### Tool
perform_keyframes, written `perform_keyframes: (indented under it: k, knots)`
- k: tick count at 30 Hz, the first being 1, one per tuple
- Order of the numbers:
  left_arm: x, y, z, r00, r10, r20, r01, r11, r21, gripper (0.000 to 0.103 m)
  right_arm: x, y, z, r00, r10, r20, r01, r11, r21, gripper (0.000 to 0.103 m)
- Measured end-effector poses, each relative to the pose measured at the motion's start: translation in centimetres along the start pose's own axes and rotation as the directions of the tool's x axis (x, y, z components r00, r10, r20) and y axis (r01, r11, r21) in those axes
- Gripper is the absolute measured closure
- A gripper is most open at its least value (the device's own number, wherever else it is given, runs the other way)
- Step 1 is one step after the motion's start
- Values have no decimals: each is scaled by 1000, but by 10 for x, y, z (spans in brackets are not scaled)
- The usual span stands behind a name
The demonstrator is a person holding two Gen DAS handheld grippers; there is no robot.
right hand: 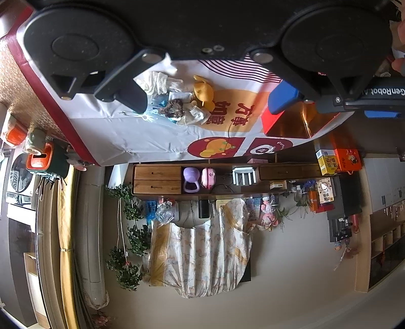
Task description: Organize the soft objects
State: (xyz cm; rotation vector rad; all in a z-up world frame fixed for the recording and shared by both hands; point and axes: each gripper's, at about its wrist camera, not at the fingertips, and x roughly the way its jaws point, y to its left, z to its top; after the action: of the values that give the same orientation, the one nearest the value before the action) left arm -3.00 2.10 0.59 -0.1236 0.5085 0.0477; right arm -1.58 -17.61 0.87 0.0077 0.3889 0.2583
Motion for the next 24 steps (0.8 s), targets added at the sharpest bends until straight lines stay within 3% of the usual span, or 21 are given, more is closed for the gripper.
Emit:
perform_keyframes:
  k: [24]
  knots:
    - [3,0,-1,1000,-8,-8,8,1000,-5,0,0,-2,-1,1000,-4,-4,4,1000,0,2]
